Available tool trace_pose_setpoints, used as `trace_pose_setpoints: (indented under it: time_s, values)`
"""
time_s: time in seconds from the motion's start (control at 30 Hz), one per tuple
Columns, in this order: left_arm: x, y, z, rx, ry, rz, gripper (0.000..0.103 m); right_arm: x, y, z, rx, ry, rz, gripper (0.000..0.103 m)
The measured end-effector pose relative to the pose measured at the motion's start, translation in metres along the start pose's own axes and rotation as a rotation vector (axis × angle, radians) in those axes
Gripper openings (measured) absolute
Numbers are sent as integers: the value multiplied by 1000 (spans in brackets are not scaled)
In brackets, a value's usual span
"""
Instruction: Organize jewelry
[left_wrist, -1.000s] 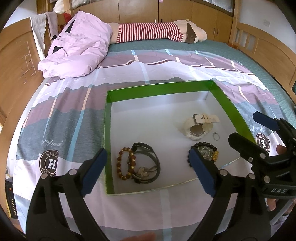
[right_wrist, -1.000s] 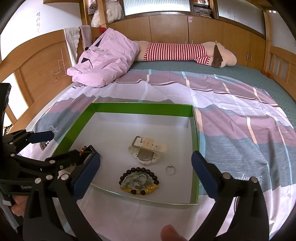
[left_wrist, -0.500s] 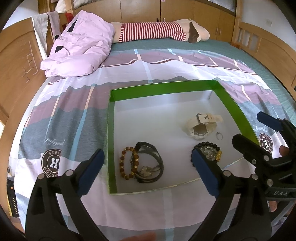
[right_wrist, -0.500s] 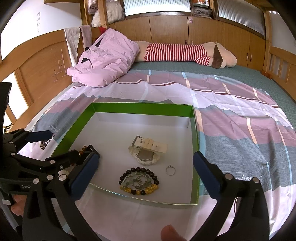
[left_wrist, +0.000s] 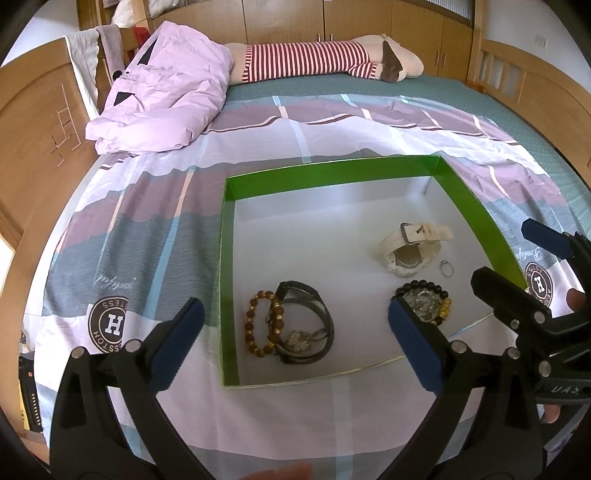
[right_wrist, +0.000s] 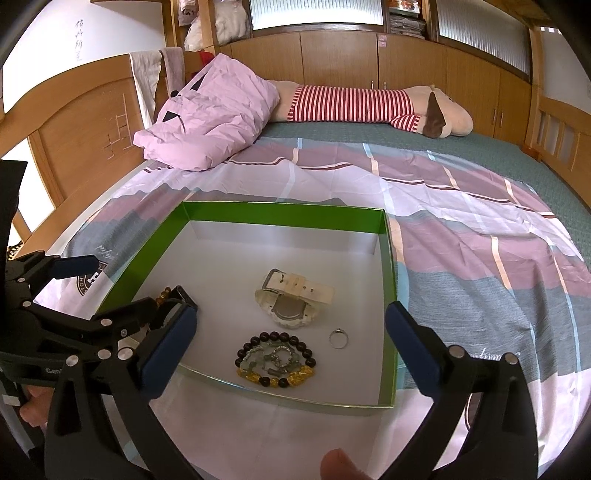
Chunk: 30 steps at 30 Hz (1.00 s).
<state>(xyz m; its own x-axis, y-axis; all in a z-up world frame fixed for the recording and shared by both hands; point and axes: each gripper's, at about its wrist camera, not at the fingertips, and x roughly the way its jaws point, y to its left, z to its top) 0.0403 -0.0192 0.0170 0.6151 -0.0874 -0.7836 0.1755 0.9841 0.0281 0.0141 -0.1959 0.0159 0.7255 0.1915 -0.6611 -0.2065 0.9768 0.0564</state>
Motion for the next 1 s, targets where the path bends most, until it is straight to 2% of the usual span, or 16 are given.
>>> trace_pose_setpoints:
  time_s: [0.77, 0.9, 0.97, 1.0]
  values:
    - [2, 1, -2, 3, 8, -15, 101, -2, -3, 1, 13, -7, 4, 102]
    - [-10, 6, -4, 11, 2, 27, 101, -26, -28, 14, 71, -111, -76, 102]
    - [-24, 13, -9, 18, -27, 44, 101, -35, -67, 23, 174, -147, -174, 102]
    - [-29, 17, -10, 20, -34, 49, 101, -32, -84, 25, 220, -134, -223, 102]
